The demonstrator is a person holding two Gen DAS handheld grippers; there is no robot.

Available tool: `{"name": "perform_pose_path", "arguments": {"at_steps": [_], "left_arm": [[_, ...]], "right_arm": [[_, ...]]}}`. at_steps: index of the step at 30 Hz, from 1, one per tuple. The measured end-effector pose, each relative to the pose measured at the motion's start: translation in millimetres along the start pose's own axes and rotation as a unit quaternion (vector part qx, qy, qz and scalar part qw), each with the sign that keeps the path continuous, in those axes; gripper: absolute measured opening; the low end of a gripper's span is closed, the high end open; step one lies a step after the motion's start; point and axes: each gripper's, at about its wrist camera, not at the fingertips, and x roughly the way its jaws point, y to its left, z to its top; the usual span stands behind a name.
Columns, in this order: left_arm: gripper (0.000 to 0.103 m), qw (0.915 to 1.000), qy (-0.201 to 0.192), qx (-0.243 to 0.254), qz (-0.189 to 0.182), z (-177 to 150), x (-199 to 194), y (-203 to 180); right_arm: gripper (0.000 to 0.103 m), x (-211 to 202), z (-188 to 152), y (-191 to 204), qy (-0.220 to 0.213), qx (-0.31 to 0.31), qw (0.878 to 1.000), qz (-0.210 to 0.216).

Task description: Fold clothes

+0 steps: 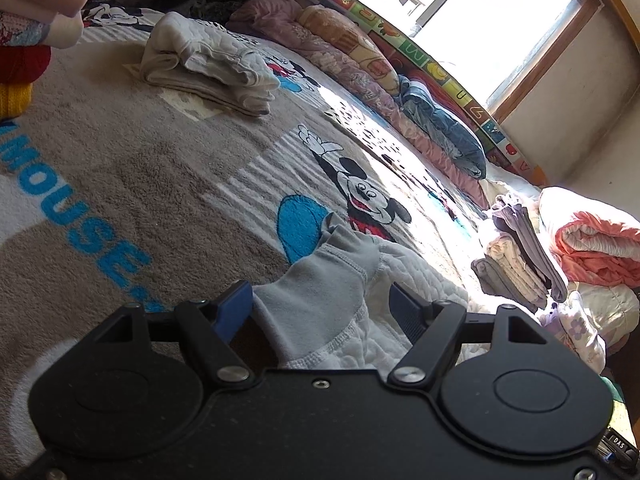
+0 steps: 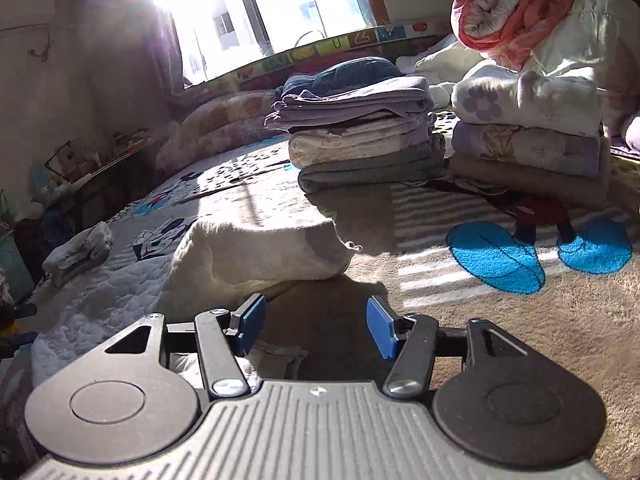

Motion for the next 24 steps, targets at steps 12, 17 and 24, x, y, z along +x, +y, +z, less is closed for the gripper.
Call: {"name": "perform_pose_path", "arguments": {"at_steps": [12,17,24], "left_arm": [[0.075,0.9995,-0.030,0.005,-0.006,32.1,16.8,17.2],[0.075,0.9994,-0.030,-0.013,-0.013,42.4,24.0,25.7],[0.075,0.9990,-0.028,-0.028,-0.019,50.4,37.3,27.7]], "right_arm": [[0.071,68.4,36.0,16.6,0.062,-0.276,0.957,0.065],[0.029,79.4,44.5,16.8,0.085,-0.269,0.951,0.126],[0.019,59.5,90.0,-15.3,0.103,-0.018,0.967,0.232]]}}
